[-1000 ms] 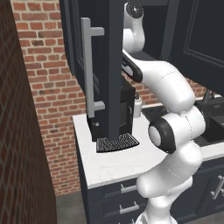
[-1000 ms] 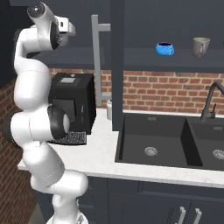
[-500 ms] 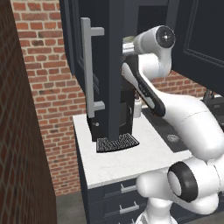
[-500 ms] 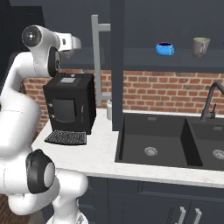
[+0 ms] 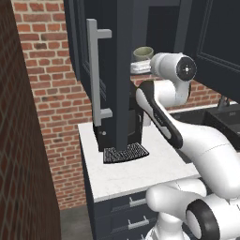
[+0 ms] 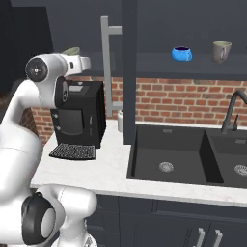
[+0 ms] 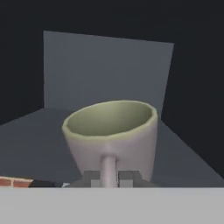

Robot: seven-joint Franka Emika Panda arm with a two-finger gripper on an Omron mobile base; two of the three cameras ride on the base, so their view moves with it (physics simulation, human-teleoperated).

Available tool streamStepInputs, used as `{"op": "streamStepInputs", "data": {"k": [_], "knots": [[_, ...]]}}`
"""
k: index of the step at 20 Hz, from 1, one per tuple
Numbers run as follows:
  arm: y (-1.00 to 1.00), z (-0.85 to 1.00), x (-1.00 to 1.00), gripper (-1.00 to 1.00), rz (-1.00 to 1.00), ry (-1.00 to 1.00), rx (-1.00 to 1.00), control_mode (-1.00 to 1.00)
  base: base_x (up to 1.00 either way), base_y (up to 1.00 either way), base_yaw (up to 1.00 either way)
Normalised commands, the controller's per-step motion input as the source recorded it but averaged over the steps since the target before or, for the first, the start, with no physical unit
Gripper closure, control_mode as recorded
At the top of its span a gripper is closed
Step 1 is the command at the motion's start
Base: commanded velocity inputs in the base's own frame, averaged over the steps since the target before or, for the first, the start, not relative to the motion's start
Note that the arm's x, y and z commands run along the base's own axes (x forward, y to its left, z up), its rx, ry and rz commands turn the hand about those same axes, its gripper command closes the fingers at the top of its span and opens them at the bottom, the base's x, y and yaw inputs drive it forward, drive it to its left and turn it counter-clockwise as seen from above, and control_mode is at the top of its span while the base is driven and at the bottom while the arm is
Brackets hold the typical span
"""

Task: Gather all objects into one cabinet and sort the glasses and bowls to opposite sides.

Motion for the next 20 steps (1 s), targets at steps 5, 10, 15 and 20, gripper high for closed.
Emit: {"op": "streamStepInputs", "data": {"k": [5, 10, 15, 20], "knots": [[0.05, 0.39, -0.09, 1.0, 0.01, 0.0, 0.0, -1.0, 0.0, 0.0, 0.0], [0.0, 0.7, -0.06, 1.0, 0.0, 0.0, 0.0, -1.0, 0.0, 0.0, 0.0], [0.06, 0.24, -0.03, 1.0, 0.0, -0.01, 0.0, -1.0, 0.0, 0.0, 0.0], [0.0, 0.0, -0.09, 1.0, 0.08, 0.18, 0.19, -1.0, 0.0, 0.0, 0.0]]}}
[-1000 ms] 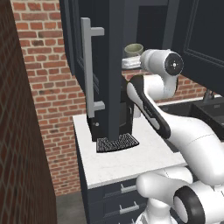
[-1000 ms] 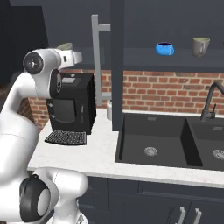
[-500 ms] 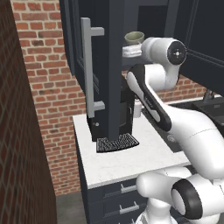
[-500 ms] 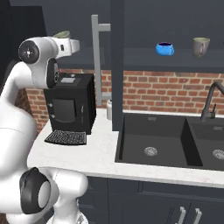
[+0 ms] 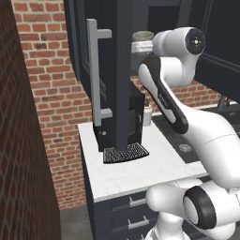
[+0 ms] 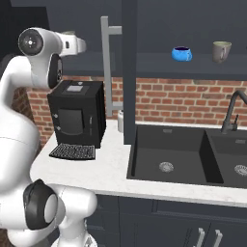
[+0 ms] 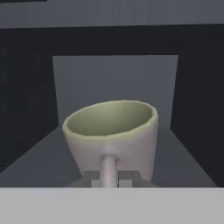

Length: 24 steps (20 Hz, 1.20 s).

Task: Gather all objects into one cabinet and sort the glasses and bowls to opposite sides.

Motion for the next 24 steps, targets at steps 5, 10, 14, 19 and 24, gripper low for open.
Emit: {"op": "streamStepInputs", "data": {"k": [5, 10, 14, 19, 24], "knots": [[0.0, 0.0, -0.01, 1.0, 0.05, 0.21, 0.17, -1.0, 0.0, 0.0, 0.0], [0.0, 0.0, 0.0, 1.0, 0.0, 0.0, 0.0, -1.0, 0.0, 0.0, 0.0], [0.0, 0.0, -0.01, 1.0, 0.0, 0.0, 0.0, -1.0, 0.0, 0.0, 0.0], [0.0, 0.0, -0.05, 1.0, 0.0, 0.0, 0.0, -1.0, 0.0, 0.0, 0.0], [0.0, 0.0, -0.09, 1.0, 0.0, 0.0, 0.0, 1.0, -0.4, -0.01, 0.0]]}}
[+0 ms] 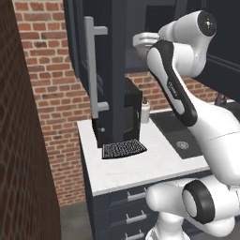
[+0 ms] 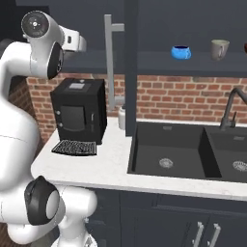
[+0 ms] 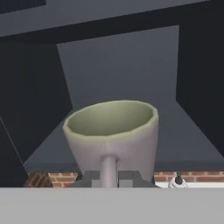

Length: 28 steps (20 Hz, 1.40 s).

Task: Gather all objects into one cabinet and sort the glasses and bowls to opposite sides.

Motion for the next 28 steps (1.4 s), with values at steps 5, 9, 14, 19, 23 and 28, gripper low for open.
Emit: {"op": "streamStepInputs", "data": {"k": [5, 9, 14, 19, 23, 28], "knots": [[0.0, 0.0, 0.0, 1.0, 0.0, 0.0, 0.0, 1.0, -1.0, -0.05, -0.01], [0.0, 0.0, 0.0, 1.0, 0.0, 0.0, 0.0, 1.0, -1.0, -0.09, -0.02], [0.0, 0.0, 0.0, 1.0, 0.0, 0.0, 0.0, 1.0, -1.0, -0.21, -0.17], [0.0, 0.0, 0.0, 1.0, 0.0, 0.0, 0.0, 1.0, -0.91, -0.29, -0.38], [0.0, 0.0, 0.0, 1.0, 0.0, 0.0, 0.0, 1.0, -0.82, -0.23, -0.4], [0.0, 0.0, 0.0, 1.0, 0.0, 0.0, 0.0, 1.0, -0.14, -0.29, -0.1]]}}
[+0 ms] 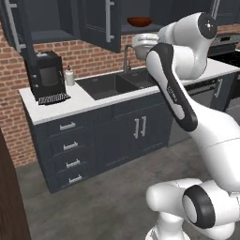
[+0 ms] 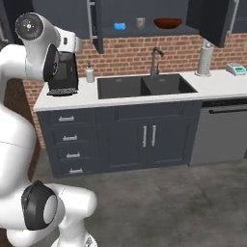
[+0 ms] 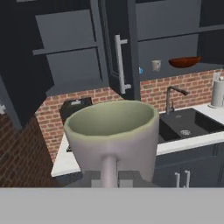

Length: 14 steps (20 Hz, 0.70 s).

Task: Gather all objects into one cabinet and sort the glasses and bowls to opposite sides.

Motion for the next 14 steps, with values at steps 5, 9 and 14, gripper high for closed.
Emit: {"op": "streamStepInputs", "data": {"k": [5, 9, 14], "knots": [[0.0, 0.0, 0.0, 1.0, 0.0, 0.0, 0.0, 1.0, 0.21, -0.64, 0.02], [0.0, 0.0, 0.0, 1.0, 0.0, 0.0, 0.0, 1.0, 0.33, -0.78, 0.03], [0.0, 0.0, 0.0, 1.0, 0.0, 0.0, 0.0, 1.0, 0.58, -0.69, 0.04]]}}
